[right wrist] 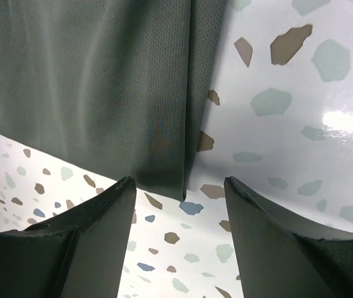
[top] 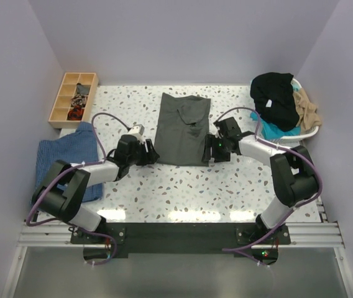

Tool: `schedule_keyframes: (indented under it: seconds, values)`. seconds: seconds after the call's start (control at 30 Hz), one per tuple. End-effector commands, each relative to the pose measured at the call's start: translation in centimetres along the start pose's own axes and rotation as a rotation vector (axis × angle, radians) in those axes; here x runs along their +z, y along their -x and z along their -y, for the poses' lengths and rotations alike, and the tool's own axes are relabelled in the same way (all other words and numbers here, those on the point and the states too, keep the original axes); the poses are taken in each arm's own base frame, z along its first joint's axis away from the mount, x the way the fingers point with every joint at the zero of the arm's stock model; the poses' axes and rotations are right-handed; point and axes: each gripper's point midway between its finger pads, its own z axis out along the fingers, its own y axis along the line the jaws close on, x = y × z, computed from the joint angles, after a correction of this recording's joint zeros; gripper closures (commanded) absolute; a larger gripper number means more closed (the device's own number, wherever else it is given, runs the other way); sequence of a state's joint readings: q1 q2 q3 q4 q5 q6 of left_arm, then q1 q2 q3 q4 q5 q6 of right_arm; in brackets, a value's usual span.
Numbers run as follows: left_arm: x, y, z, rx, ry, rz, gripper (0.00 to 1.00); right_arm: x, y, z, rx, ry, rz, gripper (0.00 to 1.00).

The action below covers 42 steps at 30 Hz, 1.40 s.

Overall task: Fold and stack the t-shirts
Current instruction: Fold the tshirt

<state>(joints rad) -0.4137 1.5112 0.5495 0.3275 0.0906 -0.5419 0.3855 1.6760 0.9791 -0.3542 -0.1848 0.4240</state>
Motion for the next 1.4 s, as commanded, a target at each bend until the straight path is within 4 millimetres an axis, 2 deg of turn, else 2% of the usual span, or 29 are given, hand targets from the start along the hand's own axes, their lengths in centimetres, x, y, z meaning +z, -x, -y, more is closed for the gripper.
schedule_keyframes:
  seconds: [0.0, 0.07, 0.13, 0.17, 0.23, 0.33, 0.37, 0.4, 0.5, 0.53, 0.57, 0.63, 0.73, 0.77, 0.83, 0.87, 0.93, 0.97, 1.03, 1.07, 1.23, 1.27, 1.3, 1.37]
  values:
    - [0.5, -0.9, 0.8, -0.032, -0.064, -0.002, 0.35, 0.5, 0.4, -2.0, 0.078, 0.126, 0.031, 0.37]
    - [0.6, -1.7, 1.1, -0.053, -0.091, -0.023, 0.35, 1.1, 0.1, -2.8, 0.106, 0.173, 0.018, 0.37]
    - [0.6, -3.3, 1.0, -0.086, -0.112, -0.058, 0.36, 1.7, -0.4, -2.9, 0.137, 0.192, 0.005, 0.37]
    - [0.8, -3.1, 1.3, -0.088, -0.134, -0.04, 0.36, 2.2, -0.6, -3.1, 0.146, 0.206, -0.007, 0.37]
    - [1.1, -3.9, 1.3, -0.099, -0.145, -0.065, 0.39, 2.7, -1.1, -3.2, 0.174, 0.222, -0.02, 0.39]
    - [1.4, -4.5, 1.3, -0.107, -0.156, -0.086, 0.52, 3.4, -1.8, -3.3, 0.198, 0.247, -0.048, 0.44]
    - [1.4, -4.5, 1.4, -0.106, -0.161, -0.084, 0.62, 3.4, -1.9, -3.3, 0.202, 0.248, -0.046, 0.47]
    - [1.4, -4.7, 1.3, -0.109, -0.158, -0.089, 0.67, 3.4, -2.1, -3.2, 0.2, 0.246, -0.048, 0.51]
    - [1.2, -5.1, 1.0, -0.111, -0.149, -0.098, 0.84, 3.3, -2.4, -3.0, 0.198, 0.237, -0.048, 0.86]
    - [1.2, -5.2, 0.9, -0.103, -0.141, -0.098, 0.92, 3.2, -2.4, -3.0, 0.195, 0.237, -0.043, 0.92]
    - [1.1, -5.4, 0.7, -0.1, -0.132, -0.111, 0.95, 3.0, -2.5, -2.9, 0.194, 0.236, -0.044, 1.0]
    - [0.8, -5.4, 0.5, -0.088, -0.121, -0.115, 1.0, 2.3, -2.2, -3.2, 0.173, 0.244, -0.025, 1.0]
    - [-0.2, -5.3, 0.6, -0.074, -0.112, -0.13, 1.0, 1.0, -2.2, -2.7, 0.147, 0.216, -0.004, 1.0]
    - [-0.7, -4.8, 0.9, -0.07, -0.117, -0.117, 1.0, 0.5, -2.9, -2.3, 0.144, 0.197, -0.022, 1.0]
    - [-1.6, -5.7, 0.4, -0.068, -0.09, -0.155, 1.0, -0.5, -3.2, -2.1, 0.119, 0.182, -0.013, 1.0]
    - [-2.3, -5.1, 0.8, -0.063, -0.1, -0.138, 1.0, -0.8, -4.4, -1.4, 0.122, 0.153, -0.043, 1.0]
    - [-3.4, -6.1, 0.5, -0.07, -0.082, -0.169, 1.0, -1.9, -5.3, -1.2, 0.106, 0.153, -0.052, 1.0]
    - [-4.1, -5.6, 1.1, -0.067, -0.099, -0.149, 1.0, -2.1, -6.2, -1.0, 0.106, 0.153, -0.07, 1.0]
    - [-5.1, -6.8, 0.9, -0.08, -0.087, -0.179, 1.0, -2.9, -7.2, -1.1, 0.103, 0.168, -0.085, 1.0]
    - [-5.7, -6.7, 1.5, -0.073, -0.106, -0.17, 1.0, -3.6, -8.0, -0.9, 0.107, 0.164, -0.091, 1.0]
    - [-8.1, -8.7, 2.5, -0.096, -0.112, -0.21, 1.0, -6.4, -10.6, -0.9, 0.104, 0.17, -0.108, 0.98]
    - [-8.7, -8.4, 3.4, -0.084, -0.14, -0.194, 1.0, -7.3, -10.5, -1.3, 0.097, 0.188, -0.084, 0.98]
    - [-9.1, -8.7, 3.2, -0.097, -0.113, -0.202, 1.0, -7.9, -10.6, -1.5, 0.093, 0.197, -0.074, 0.98]
    - [-9.8, -7.0, 4.3, -0.096, -0.133, -0.154, 1.0, -9.0, -10.5, -1.7, 0.091, 0.204, -0.057, 0.95]
